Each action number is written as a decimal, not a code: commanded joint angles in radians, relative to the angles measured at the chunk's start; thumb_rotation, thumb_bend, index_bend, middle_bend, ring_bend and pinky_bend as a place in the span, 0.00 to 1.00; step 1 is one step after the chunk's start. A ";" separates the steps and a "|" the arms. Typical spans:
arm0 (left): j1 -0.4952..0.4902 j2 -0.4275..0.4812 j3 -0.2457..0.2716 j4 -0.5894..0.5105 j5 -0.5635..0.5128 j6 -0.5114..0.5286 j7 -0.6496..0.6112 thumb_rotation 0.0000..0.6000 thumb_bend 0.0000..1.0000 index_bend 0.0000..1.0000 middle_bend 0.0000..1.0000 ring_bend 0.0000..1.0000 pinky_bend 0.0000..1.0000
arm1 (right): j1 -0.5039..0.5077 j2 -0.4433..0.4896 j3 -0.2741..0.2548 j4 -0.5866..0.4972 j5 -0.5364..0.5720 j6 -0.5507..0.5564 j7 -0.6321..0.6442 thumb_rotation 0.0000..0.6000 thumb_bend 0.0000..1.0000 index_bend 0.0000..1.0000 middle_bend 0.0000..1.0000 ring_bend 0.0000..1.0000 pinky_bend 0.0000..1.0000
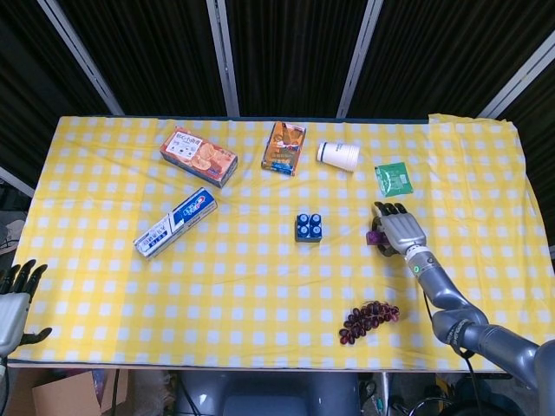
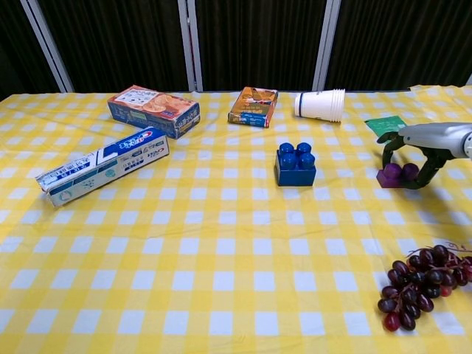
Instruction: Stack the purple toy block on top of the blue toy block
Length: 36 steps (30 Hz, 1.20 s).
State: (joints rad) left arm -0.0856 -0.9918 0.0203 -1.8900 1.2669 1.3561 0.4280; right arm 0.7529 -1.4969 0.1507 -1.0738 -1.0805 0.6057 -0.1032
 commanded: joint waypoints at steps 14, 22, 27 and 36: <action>0.001 0.007 0.004 0.003 0.004 0.005 -0.014 1.00 0.00 0.07 0.00 0.00 0.04 | 0.018 -0.005 -0.002 -0.010 0.049 0.000 -0.045 1.00 0.43 0.43 0.00 0.01 0.00; -0.002 0.004 0.009 -0.003 0.006 0.003 -0.002 1.00 0.00 0.07 0.00 0.00 0.04 | 0.020 -0.010 -0.006 -0.001 0.047 -0.001 -0.040 1.00 0.43 0.45 0.00 0.01 0.00; -0.001 0.004 0.010 -0.005 0.008 0.007 -0.001 1.00 0.00 0.07 0.00 0.00 0.04 | 0.019 -0.011 -0.006 0.000 0.039 0.005 -0.032 1.00 0.43 0.48 0.00 0.02 0.00; 0.001 0.011 0.011 -0.007 0.013 0.011 -0.015 1.00 0.00 0.07 0.00 0.00 0.04 | 0.020 0.020 0.001 -0.059 0.028 0.036 -0.043 1.00 0.43 0.48 0.00 0.02 0.00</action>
State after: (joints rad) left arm -0.0847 -0.9814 0.0310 -1.8967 1.2799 1.3671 0.4131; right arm 0.7726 -1.4837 0.1501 -1.1216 -1.0518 0.6351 -0.1409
